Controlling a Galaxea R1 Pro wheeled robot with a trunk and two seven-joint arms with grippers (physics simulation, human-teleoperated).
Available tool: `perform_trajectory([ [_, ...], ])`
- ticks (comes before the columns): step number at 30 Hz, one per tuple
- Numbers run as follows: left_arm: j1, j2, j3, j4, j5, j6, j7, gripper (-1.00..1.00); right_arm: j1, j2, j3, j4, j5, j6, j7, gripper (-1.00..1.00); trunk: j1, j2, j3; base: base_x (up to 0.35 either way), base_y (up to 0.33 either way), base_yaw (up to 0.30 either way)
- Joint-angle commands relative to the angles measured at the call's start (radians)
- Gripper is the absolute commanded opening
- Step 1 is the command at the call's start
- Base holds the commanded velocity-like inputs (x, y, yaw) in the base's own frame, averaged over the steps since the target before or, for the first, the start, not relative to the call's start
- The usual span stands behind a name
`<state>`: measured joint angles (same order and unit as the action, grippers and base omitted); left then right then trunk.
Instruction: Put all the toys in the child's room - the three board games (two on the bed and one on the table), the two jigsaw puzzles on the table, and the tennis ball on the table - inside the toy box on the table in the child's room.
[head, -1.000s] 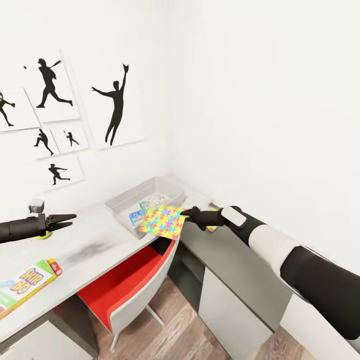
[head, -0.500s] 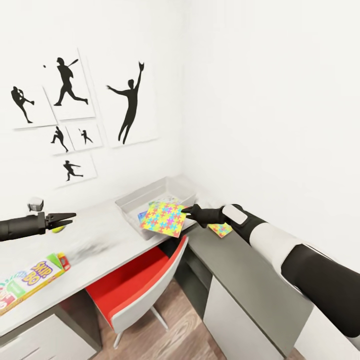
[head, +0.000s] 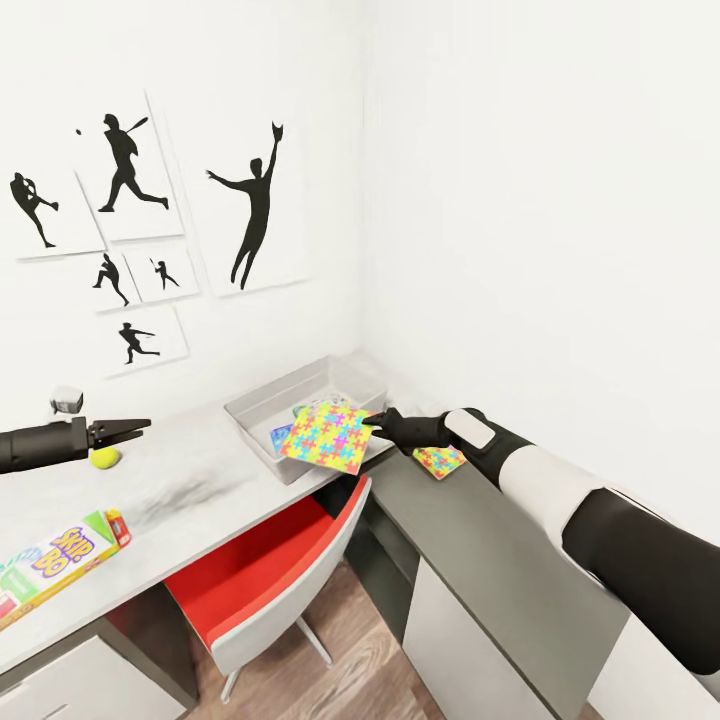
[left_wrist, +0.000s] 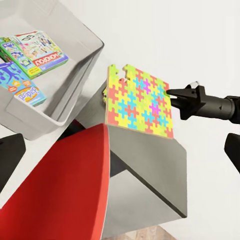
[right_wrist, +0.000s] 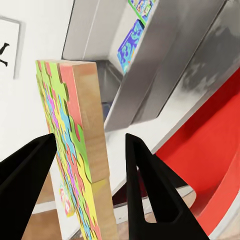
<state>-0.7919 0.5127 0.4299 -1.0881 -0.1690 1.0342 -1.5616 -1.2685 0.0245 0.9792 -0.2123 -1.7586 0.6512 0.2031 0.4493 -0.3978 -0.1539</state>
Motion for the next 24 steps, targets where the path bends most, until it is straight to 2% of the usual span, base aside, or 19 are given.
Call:
perform_trajectory([
  [1, -0.001, 0.000, 0.001, -0.001, -0.010, 0.010, -0.009, 1.00, -0.002, 0.000, 0.006, 0.002, 0.002, 0.001, 0.008, -1.00, 0.001, -0.002, -0.002, 0.000, 0.000, 0.000],
  [5, -0.001, 0.000, 0.001, -0.001, -0.010, 0.010, -0.009, 1.00, -0.002, 0.000, 0.006, -0.005, 0.002, -0.001, 0.008, -1.00, 0.001, -0.002, -0.002, 0.000, 0.000, 0.000],
  [9, -0.002, 0.000, 0.003, -0.001, -0.009, 0.010, -0.009, 1.00, -0.002, -0.003, 0.004, -0.062, 0.003, -0.001, 0.002, -1.00, 0.001, -0.002, -0.002, 0.000, 0.000, 0.000],
  [13, -0.001, 0.000, 0.003, -0.001, -0.008, 0.010, -0.009, 1.00, -0.026, -0.001, 0.002, -0.081, 0.003, 0.005, -0.028, -1.00, 0.001, -0.002, -0.002, 0.000, 0.000, 0.000],
  [15, -0.001, 0.001, 0.003, -0.001, -0.009, 0.010, -0.009, 1.00, -0.047, 0.004, 0.003, -0.085, 0.003, 0.007, -0.069, -1.00, 0.001, -0.002, -0.002, 0.000, 0.000, 0.000],
  [20, -0.002, 0.002, 0.005, -0.001, -0.009, 0.011, -0.009, 1.00, -0.092, 0.013, 0.001, -0.088, -0.005, 0.008, -0.236, -1.00, 0.001, -0.002, -0.002, 0.000, 0.004, 0.000],
  [24, -0.002, 0.003, 0.005, -0.001, -0.008, 0.011, -0.009, 1.00, -0.108, 0.016, -0.010, -0.088, -0.012, 0.010, -0.286, -1.00, 0.001, -0.002, -0.002, 0.000, 0.077, 0.000],
])
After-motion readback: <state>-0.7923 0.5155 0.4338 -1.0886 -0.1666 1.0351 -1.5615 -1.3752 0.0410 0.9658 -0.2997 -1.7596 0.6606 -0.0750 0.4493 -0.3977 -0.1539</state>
